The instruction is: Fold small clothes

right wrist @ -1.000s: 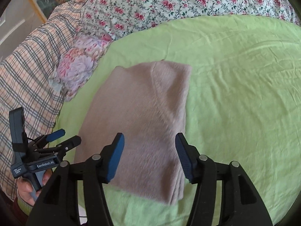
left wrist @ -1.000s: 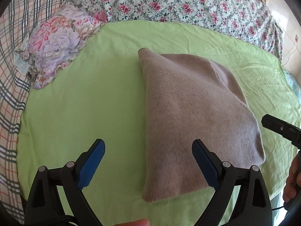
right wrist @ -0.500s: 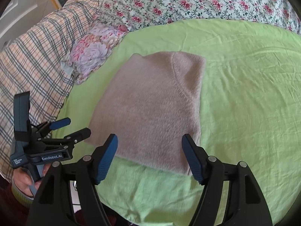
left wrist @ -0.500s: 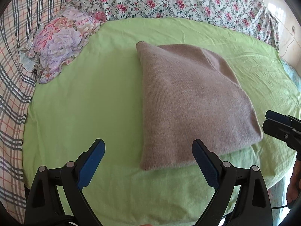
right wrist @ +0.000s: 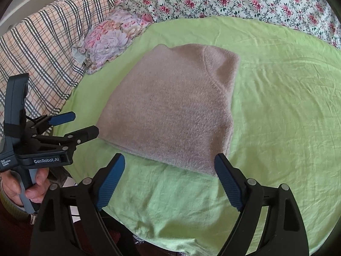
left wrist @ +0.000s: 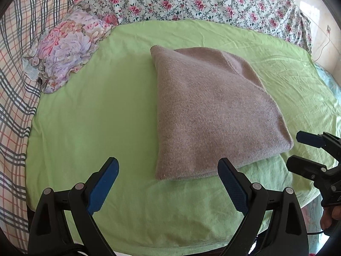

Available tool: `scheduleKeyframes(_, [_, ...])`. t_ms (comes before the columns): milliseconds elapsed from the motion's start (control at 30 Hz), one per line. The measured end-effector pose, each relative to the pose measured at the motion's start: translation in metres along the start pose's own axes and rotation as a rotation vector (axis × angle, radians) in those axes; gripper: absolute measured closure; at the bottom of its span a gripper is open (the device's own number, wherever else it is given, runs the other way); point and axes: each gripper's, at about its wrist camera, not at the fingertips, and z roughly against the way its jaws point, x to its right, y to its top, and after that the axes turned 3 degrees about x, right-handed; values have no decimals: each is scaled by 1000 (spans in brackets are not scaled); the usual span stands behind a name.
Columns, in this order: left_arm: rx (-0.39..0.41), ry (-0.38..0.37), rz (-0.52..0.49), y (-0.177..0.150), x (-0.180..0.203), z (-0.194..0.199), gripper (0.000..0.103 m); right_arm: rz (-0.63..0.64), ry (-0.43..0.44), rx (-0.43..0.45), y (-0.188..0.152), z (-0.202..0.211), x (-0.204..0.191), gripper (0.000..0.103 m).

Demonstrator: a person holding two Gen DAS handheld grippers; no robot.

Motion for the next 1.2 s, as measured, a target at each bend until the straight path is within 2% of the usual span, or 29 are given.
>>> scheduleKeyframes(333, [12,-6,-16,4,3,0,8,15,-15,-4,6,-6,-4,15])
scheduleKeyframes(700, [24,3,-26,21,4,-7,8,16,-17,25,29,-11,2,15])
scheduleKeyframes(1200, [24,5,-38,30,11,-12,8,5,-13,30,37,-16,4,15])
